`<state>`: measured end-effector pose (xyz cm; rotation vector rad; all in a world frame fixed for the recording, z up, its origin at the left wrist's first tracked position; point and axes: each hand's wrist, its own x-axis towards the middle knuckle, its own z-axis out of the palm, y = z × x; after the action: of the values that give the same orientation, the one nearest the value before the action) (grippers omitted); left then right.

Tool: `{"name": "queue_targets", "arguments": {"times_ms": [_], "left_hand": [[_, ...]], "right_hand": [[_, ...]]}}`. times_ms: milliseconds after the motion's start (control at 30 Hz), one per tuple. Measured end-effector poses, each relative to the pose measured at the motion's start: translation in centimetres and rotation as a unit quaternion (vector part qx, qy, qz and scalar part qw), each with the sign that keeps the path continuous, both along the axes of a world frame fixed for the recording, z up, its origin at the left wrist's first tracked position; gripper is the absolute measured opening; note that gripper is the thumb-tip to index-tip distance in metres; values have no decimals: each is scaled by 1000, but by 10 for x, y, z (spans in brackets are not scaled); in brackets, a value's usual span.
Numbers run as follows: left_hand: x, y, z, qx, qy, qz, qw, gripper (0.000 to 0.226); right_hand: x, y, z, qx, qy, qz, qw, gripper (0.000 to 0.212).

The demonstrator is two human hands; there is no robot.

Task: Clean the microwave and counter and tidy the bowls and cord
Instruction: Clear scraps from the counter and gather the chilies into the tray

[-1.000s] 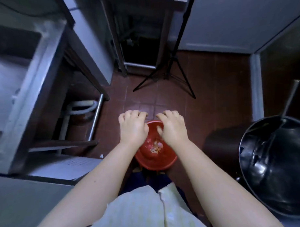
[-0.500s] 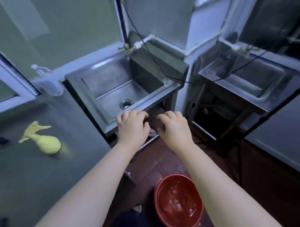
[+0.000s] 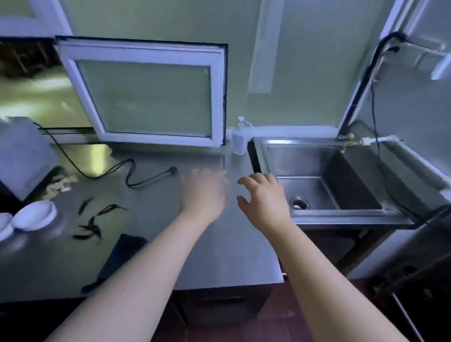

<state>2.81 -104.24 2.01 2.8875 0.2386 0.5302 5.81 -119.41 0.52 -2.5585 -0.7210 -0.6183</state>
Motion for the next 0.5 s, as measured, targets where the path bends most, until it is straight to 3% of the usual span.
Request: {"name": "queue_targets", "arguments": {"times_ms": [233,500], "left_hand": [[-30,167,0,-24,-1,80,997,27],[-48,392,-2,-4,-6,77,997,28]], "right_hand": [[-12,168,7,-24,-22,74,997,36],[-18,389,9,-10,11,73,997,32]]}}
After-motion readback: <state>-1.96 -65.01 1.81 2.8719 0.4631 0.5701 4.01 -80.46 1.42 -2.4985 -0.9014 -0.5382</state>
